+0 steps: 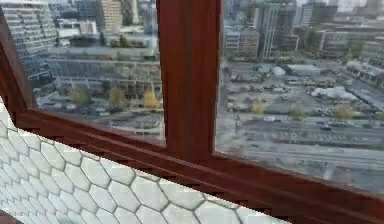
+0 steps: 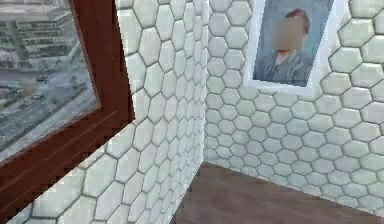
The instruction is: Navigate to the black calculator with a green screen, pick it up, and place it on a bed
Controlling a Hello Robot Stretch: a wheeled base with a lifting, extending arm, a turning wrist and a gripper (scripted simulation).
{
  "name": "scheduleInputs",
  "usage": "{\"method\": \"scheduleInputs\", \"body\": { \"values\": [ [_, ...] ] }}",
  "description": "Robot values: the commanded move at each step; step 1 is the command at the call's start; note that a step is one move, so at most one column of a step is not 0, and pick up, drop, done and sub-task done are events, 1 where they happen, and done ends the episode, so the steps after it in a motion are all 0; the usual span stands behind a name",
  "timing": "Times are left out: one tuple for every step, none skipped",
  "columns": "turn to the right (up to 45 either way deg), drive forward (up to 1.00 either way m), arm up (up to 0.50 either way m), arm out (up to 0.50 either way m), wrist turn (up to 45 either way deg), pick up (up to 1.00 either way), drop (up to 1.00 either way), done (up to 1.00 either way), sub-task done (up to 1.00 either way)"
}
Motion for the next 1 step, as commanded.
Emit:
{"method": "scheduleInputs", "body": {
  "values": [
    [45.0,0.0,0.0,0.0,0.0,0.0,0.0,0.0,0.0]
  ]
}}
